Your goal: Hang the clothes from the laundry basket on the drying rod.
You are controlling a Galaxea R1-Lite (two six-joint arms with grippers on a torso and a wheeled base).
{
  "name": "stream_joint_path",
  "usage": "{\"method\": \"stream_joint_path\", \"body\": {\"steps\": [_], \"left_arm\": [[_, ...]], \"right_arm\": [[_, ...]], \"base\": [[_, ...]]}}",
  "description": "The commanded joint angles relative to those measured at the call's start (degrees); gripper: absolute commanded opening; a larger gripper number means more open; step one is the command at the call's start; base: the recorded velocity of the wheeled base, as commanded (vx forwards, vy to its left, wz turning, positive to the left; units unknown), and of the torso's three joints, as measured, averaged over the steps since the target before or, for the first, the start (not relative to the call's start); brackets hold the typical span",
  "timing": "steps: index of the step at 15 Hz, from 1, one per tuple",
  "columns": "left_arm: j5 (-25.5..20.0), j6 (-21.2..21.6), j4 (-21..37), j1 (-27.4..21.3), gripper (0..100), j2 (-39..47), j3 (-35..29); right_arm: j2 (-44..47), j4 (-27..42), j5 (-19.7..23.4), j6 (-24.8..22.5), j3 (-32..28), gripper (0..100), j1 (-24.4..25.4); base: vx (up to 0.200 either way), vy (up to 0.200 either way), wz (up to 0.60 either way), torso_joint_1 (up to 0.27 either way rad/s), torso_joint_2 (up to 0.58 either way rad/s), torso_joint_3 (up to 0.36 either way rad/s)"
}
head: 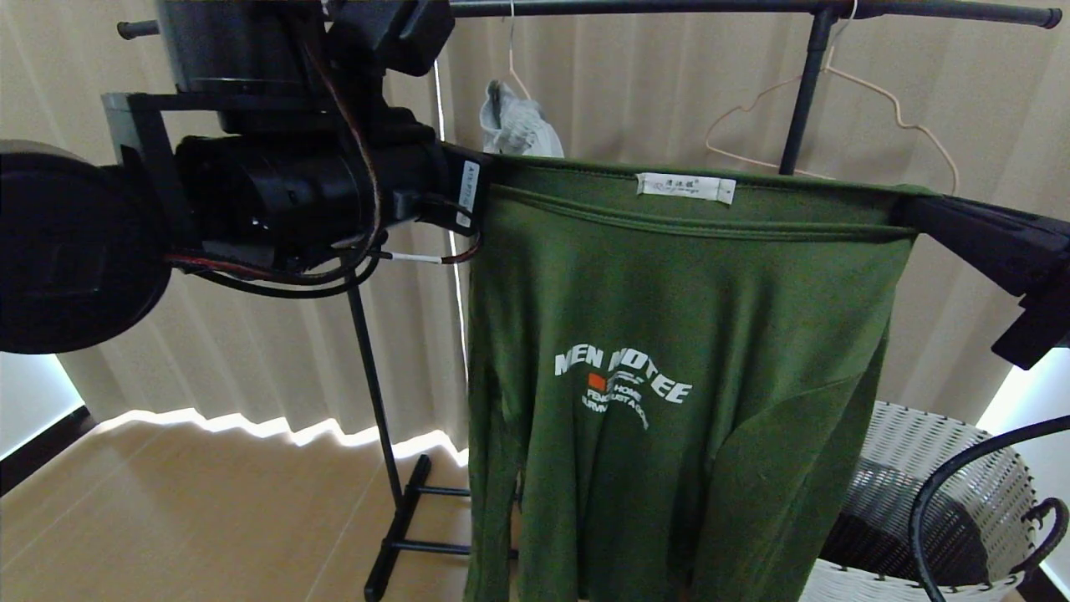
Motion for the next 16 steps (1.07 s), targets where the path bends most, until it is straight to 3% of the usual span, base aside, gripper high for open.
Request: {"method": "stream_joint_path", "body": {"steps": [1,5,7,9,12,16], "left_arm": [[0.03,-0.04,0.01,0.00,0,1.21,-0.10],[-0.05,0.40,0.54,0.00,0,-3.19,4.65],[-0.41,0.58,0.80,0.00,0,-8.72,9.92],[-0.58,0.84,1.07,-0.17,0,-10.48,11.15],[-5.24,0.58,6.52,-1.58,0,-16.11,11.59],[-6.56,0.49,8.54,-4.65,0,-19.45,12.56]], "right_arm": [[-0.39,-0.03,-0.02,-0.01,0.41,0,0.25],[2.95,-0.73,-0.28,0.07,-0.03,0,-0.37],[6.99,-1.79,-0.20,0.07,-2.31,0,-2.92],[9.10,-2.84,-0.20,0.07,-3.45,0,-4.23],[15.70,-10.40,-0.02,0.25,-5.39,0,-5.64],[24.75,-14.89,-0.02,2.18,-14.44,0,-5.64]], "base": [[0.000,0.000,0.00,0.000,0.00,0.000],[0.000,0.000,0.00,0.000,0.00,0.000],[0.000,0.000,0.00,0.000,0.00,0.000],[0.000,0.000,0.00,0.000,0.00,0.000],[0.000,0.000,0.00,0.000,0.00,0.000],[0.000,0.000,0.00,0.000,0.00,0.000]]}}
